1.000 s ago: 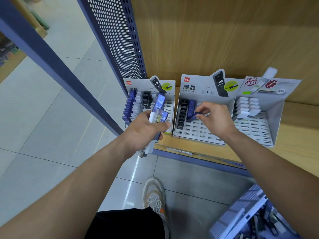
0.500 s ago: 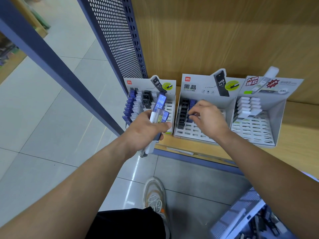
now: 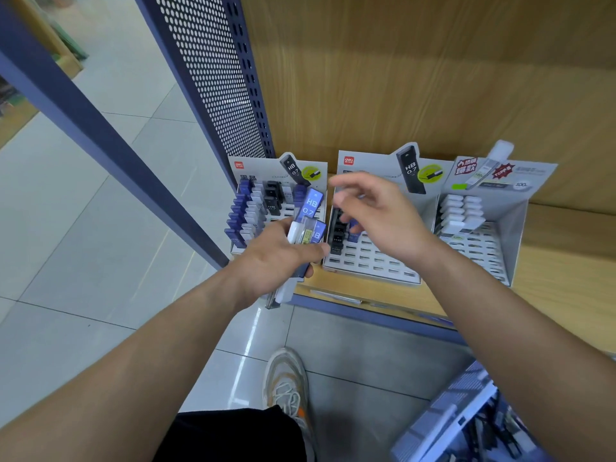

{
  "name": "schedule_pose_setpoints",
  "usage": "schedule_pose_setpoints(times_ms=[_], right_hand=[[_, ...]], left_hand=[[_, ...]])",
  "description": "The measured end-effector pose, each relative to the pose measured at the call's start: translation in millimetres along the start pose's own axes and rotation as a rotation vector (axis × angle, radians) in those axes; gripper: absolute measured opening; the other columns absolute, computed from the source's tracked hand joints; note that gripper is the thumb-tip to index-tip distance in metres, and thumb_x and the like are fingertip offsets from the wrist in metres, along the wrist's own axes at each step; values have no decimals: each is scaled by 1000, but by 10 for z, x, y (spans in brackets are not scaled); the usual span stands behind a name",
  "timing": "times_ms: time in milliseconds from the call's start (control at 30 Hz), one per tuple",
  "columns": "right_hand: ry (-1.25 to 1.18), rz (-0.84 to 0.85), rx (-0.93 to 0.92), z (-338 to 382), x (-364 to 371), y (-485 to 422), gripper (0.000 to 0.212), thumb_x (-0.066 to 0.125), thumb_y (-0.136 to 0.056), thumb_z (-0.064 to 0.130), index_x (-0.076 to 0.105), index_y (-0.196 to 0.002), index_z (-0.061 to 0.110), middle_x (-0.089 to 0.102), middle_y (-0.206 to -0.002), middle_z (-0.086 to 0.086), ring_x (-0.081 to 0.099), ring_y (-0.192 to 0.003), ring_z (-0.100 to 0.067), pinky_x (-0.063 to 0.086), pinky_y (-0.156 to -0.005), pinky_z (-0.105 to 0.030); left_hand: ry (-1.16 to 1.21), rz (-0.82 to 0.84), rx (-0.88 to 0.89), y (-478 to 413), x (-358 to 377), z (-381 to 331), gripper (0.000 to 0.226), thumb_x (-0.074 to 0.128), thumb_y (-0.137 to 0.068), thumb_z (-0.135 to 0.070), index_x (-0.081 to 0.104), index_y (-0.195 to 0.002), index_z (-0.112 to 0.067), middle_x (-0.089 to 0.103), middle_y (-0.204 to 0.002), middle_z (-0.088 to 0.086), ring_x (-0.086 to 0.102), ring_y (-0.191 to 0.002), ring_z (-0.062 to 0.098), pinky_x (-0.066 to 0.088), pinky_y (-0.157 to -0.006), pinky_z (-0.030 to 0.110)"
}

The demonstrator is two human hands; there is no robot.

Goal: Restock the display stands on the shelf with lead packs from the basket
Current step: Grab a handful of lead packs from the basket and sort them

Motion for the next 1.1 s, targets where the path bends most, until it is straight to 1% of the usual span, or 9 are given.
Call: schedule_pose_setpoints(times_ms=[67, 167, 367, 500, 600, 800, 967, 1033, 1100], right_hand=[[3, 118, 41, 78, 134, 23, 16, 56, -101, 24, 68, -111, 22, 66, -94, -3, 62, -76, -13, 52, -64, -27], [-33, 160, 50, 111, 151, 59, 16, 55, -101, 18, 66, -97, 7, 64, -81, -8, 56, -67, -15, 47, -59, -25], [-90, 39, 68, 25, -5, 138, 21, 51, -104, 23, 60, -85, 17, 69, -86, -7, 61, -71, -16, 51, -63, -30], [-85, -36, 50, 53, -88, 130, 21, 52, -103, 24, 62, -86, 17, 67, -85, -11, 61, -68, -14, 51, -61, -29], [-113, -80, 42, 85, -125, 110, 22, 50, -104, 25, 63, -90, 15, 67, -82, -2, 61, -66, -14, 51, -59, -28], [-146, -294, 21, 10, -449, 43, 18, 56, -101, 24, 62, -86, 17, 66, -82, -6, 63, -65, -16, 57, -60, -34], [30, -242, 8, -196, -299, -67, 7, 65, -95, 18, 65, -90, 23, 66, -67, 5, 68, -63, -18, 58, -64, -36], [150, -211, -15, -270, -194, -149, 10, 67, -93, 15, 65, -91, 25, 66, -66, 6, 69, -65, -19, 56, -68, -35], [216, -214, -24, -340, -163, -207, 5, 68, -92, 16, 67, -93, 21, 66, -71, 3, 68, -69, -21, 56, -73, -35]], left_hand=[[18, 43, 18, 13, 96, -58, 11, 72, -93, -15, 61, -93, -14, 63, -73, 2, 59, -67, 19, 53, -67, 28], [19, 89, 53, 33, 206, -122, 9, 71, -93, -10, 61, -94, -12, 60, -74, 3, 56, -68, 22, 51, -66, 30], [30, 125, 63, 46, 240, -122, 13, 70, -93, -11, 59, -87, -11, 62, -72, 5, 55, -70, 26, 48, -65, 31], [27, 124, 54, 47, 247, -128, 21, 74, -82, -25, 59, -87, -12, 62, -73, 5, 57, -70, 25, 49, -70, 35], [32, 103, 39, 39, 203, -109, 23, 74, -79, -30, 58, -86, -14, 62, -73, 7, 57, -70, 25, 47, -73, 38], [21, -13, -33, 16, 12, 17, 17, 74, -89, -24, 62, -90, -11, 66, -73, 6, 59, -68, 22, 48, -74, 37], [-21, -143, -108, 83, -316, 143, 23, 69, -94, -25, 65, -103, -5, 66, -69, 4, 59, -60, 16, 47, -59, 29], [-7, -172, -120, 137, -417, 203, 21, 68, -94, -21, 65, -102, -1, 65, -68, 2, 58, -60, 17, 46, -62, 30], [9, -183, -132, 185, -477, 252, 12, 68, -94, -17, 65, -96, -5, 65, -67, 1, 57, -60, 17, 47, -58, 27]])
Point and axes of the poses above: each hand's wrist, its own y-axis away from the middle knuckle, its own x-axis out of the palm, z = x × y, the point moved 8 cm from there along -y, towards the middle knuckle
